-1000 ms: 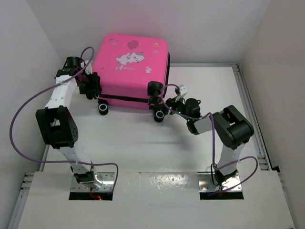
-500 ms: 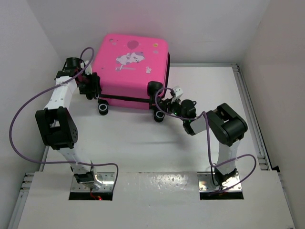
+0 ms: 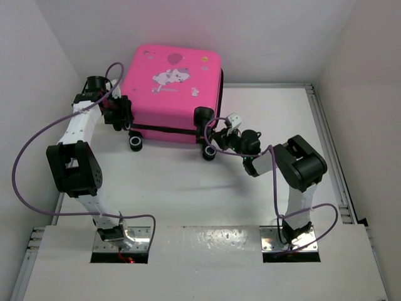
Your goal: Pack the luggage
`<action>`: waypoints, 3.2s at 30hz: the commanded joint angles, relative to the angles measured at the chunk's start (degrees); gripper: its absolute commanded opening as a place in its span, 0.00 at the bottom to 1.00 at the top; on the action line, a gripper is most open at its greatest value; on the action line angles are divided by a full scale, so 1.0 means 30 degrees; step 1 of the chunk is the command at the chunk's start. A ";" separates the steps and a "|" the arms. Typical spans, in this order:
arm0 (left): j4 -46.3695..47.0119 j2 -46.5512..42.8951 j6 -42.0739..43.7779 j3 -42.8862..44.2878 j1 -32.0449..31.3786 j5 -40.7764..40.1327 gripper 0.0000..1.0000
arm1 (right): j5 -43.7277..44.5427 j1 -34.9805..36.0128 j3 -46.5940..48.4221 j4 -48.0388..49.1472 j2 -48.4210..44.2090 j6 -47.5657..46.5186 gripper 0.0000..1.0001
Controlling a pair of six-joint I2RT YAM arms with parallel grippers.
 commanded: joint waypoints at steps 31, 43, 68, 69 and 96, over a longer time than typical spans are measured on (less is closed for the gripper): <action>0.2236 0.1882 -0.0793 -0.1620 0.0437 -0.2097 0.00 | -0.1953 -0.1240 0.1570 0.3492 -0.0190 -0.0517 0.13; 0.2236 0.2056 -0.0793 -0.1768 0.0437 -0.2654 0.00 | 0.0626 -0.1856 0.2685 0.3229 0.0016 -0.1629 0.00; 0.2236 0.2614 -0.0179 -0.1415 0.0437 -0.2654 0.00 | -0.6004 -0.4840 0.4562 -0.0453 0.0605 -0.1400 0.43; 0.2236 0.2614 -0.0178 -0.1415 0.0437 -0.2393 0.00 | -0.6807 -0.5076 0.4211 -0.2000 -0.0414 -0.1338 0.55; 0.2060 0.4282 0.4303 0.0311 0.1170 -0.2595 0.00 | -1.6304 -0.5722 1.0272 -0.2343 0.5698 -0.1983 0.69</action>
